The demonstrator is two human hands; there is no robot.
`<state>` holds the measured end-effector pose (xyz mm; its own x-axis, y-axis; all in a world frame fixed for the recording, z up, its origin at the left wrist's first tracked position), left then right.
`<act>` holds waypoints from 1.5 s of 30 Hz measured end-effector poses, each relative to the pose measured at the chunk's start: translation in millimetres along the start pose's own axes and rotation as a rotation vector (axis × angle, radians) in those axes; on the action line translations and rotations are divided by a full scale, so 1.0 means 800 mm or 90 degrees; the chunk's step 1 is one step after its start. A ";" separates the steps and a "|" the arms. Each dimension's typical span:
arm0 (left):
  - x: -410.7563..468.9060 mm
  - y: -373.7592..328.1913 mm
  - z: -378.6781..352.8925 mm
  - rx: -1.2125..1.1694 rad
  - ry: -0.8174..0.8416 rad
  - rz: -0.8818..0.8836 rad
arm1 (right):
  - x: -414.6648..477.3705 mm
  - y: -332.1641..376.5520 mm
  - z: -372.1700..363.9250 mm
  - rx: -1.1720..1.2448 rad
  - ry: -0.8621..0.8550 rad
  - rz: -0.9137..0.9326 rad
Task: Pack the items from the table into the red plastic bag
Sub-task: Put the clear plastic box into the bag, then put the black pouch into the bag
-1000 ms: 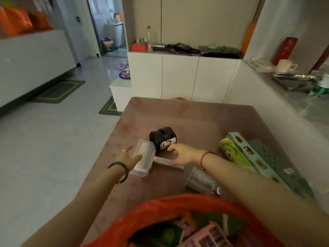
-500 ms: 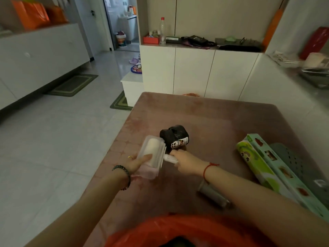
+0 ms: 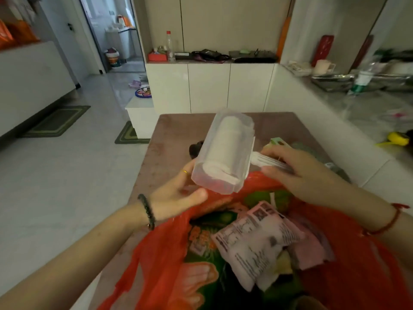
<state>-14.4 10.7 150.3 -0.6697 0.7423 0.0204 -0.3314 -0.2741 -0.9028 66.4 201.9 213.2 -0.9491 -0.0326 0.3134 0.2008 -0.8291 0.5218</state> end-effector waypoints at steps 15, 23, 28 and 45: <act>-0.065 0.042 0.025 0.245 -0.138 0.212 | -0.103 0.026 -0.138 -0.137 0.144 -0.043; -0.081 0.041 0.049 0.232 -0.026 0.229 | -0.088 0.032 -0.153 -0.243 0.208 0.070; -0.043 0.031 0.079 0.152 -0.080 0.303 | -0.035 0.031 -0.066 -0.014 0.119 -0.001; 0.287 0.175 0.068 -0.011 -0.231 0.508 | 0.290 -0.241 -0.254 0.142 0.244 -0.337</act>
<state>-250.6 109.6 52.2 -0.8683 0.0912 -0.4876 0.3351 -0.6168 -0.7122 -242.0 240.3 24.1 -0.9436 0.1162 -0.3101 -0.3076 -0.6548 0.6904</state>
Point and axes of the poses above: each hand's wrist, its own x-axis towards the middle knuckle, its own z-axis out of the back of the hand, y = z × x, the point moved 5 cm from there along x, towards the middle knuckle, and after that the axes turned 4 degrees about -y, right-handed, at the moved point
